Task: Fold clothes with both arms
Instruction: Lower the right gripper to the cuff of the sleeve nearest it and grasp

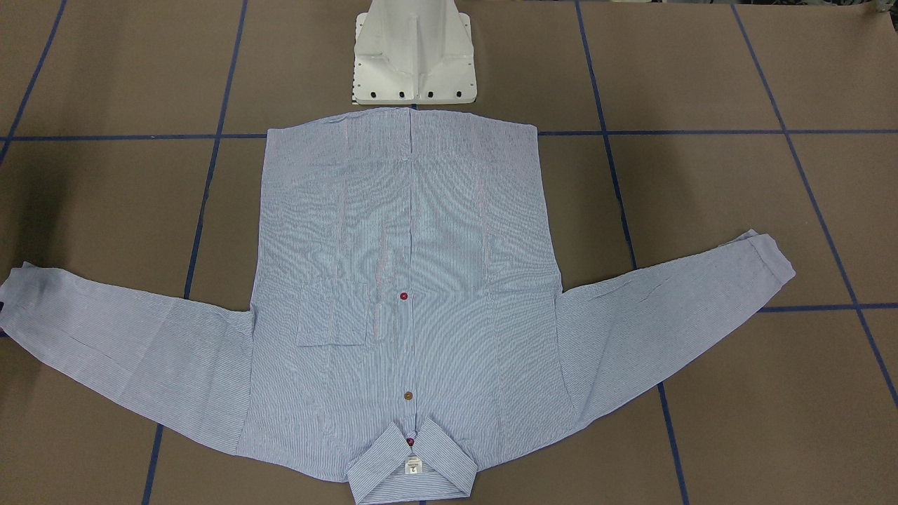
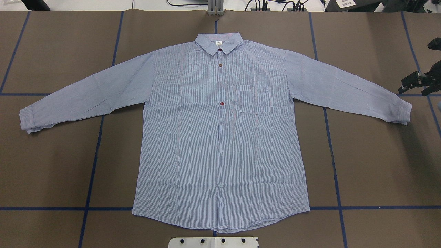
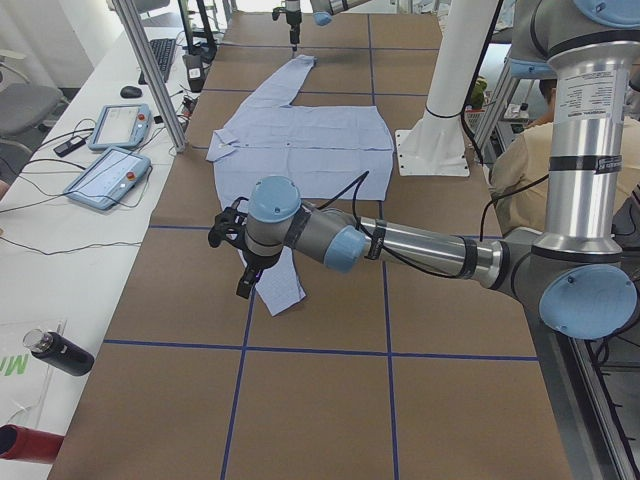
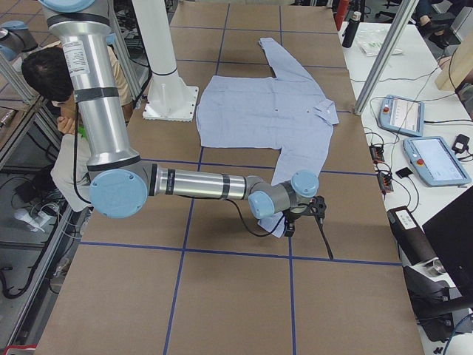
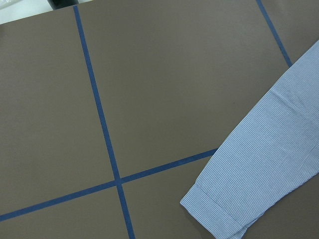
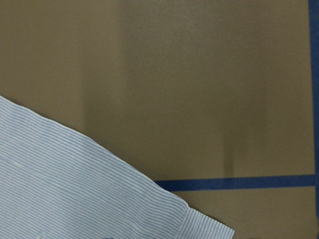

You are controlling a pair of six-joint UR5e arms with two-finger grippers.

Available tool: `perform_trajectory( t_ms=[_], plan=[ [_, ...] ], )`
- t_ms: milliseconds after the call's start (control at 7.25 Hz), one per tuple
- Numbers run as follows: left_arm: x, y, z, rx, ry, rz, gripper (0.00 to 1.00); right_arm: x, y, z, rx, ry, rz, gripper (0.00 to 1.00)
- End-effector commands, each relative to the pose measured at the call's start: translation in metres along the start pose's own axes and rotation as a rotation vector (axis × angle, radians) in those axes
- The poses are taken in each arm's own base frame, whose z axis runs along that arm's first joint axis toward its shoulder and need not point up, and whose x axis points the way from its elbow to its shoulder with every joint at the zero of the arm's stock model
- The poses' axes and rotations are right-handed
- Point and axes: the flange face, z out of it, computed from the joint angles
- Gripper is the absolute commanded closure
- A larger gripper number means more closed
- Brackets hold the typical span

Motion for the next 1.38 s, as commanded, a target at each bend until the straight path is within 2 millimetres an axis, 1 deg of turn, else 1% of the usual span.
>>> perform_trajectory(
  t_ms=[0, 138, 414, 689, 827, 965, 1241],
  plan=[
    [0.004, -0.005, -0.003, 0.008, 0.002, -0.046, 0.01, 0.004, 0.001, 0.01, -0.006, 0.027, 0.011, 0.1],
    [0.004, -0.006, -0.003, 0.009, 0.001, -0.065, 0.01, 0.007, 0.002, 0.013, -0.013, 0.031, 0.027, 0.11],
    [0.003, -0.004, -0.002, 0.008, -0.001, -0.062, 0.01, 0.009, 0.001, 0.015, -0.016, 0.031, 0.064, 0.12],
    [0.003, -0.004, -0.003, 0.009, -0.004, -0.056, 0.01, 0.014, 0.002, 0.019, -0.024, 0.037, 0.07, 0.16],
    [0.003, -0.004, -0.003, 0.009, -0.005, -0.056, 0.01, 0.006, -0.002, 0.021, -0.023, 0.038, 0.058, 0.19],
    [0.004, -0.004, -0.003, 0.01, -0.005, -0.055, 0.01, 0.008, -0.009, 0.028, -0.018, 0.072, 0.061, 0.19],
    [0.006, -0.005, -0.006, 0.016, -0.005, -0.051, 0.01, 0.011, -0.008, 0.032, -0.015, 0.078, 0.058, 0.19]
  ],
)
